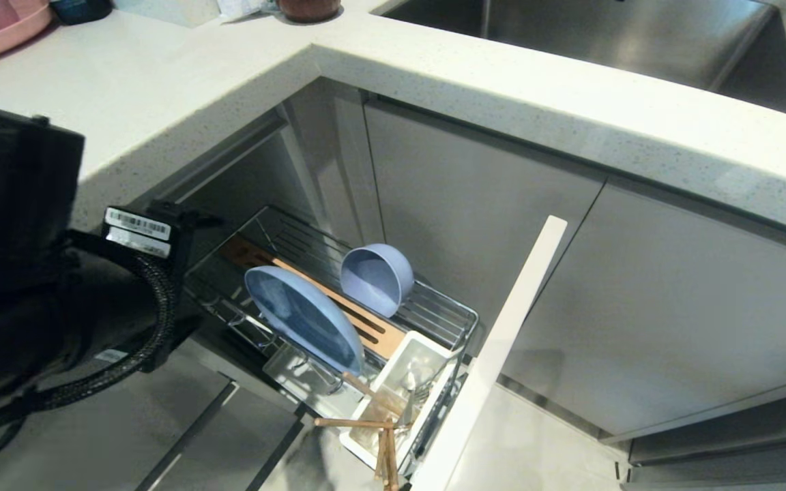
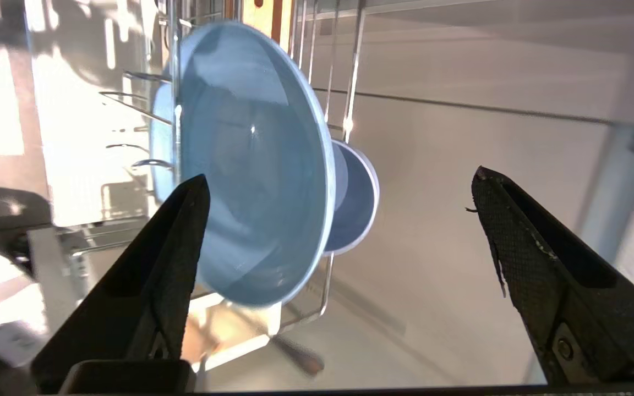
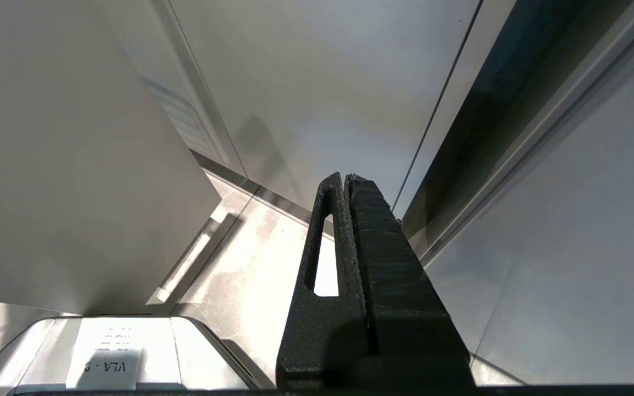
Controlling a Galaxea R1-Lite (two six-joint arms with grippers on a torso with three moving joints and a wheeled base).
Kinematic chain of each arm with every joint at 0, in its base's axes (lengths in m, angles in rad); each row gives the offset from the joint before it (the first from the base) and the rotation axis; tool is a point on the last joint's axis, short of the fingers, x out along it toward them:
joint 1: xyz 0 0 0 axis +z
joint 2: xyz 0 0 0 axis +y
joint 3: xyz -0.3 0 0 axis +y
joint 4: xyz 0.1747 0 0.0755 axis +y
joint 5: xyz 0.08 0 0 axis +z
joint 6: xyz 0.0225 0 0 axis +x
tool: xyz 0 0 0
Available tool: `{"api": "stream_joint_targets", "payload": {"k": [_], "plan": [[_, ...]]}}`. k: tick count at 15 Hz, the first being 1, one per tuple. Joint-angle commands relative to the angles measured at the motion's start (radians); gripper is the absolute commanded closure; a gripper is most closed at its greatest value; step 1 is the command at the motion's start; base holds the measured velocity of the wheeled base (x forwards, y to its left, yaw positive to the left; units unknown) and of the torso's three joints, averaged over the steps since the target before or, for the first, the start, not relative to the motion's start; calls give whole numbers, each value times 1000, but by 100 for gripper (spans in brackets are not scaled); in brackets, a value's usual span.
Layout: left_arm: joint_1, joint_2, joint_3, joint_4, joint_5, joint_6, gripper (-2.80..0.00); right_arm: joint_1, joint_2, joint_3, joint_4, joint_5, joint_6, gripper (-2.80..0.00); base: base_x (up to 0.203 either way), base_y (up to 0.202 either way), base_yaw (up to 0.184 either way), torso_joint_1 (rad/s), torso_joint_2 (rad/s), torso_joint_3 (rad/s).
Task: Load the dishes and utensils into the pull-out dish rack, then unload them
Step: Take the plate out of the cupboard
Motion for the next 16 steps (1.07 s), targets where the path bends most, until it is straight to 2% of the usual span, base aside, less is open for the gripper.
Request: {"api": "stream_joint_targets", "payload": {"k": [1,5,7,11,14,16], "plan": [[-16,-105,-1,41,6,19,0,0,-4,2,0,0,0,0,0,0,0,0,0,0],[-132,-199,-54,141,10,115,0,0,-2,2,0,0,0,0,0,0,0,0,0,0],[-138,-190,-86,142,60,212,0,0,-3,2,0,0,0,0,0,0,0,0,0,0],[-137,-214,-128,141,68,323,0,0,-3,2,0,0,0,0,0,0,0,0,0,0],[-133,-235,-221,90,67,544,0,0,-4,2,0,0,0,0,0,0,0,0,0,0],[-132,-237,-271,-16,62,781,0,0,-2,2,0,0,2,0,0,0,0,0,0,0]]}}
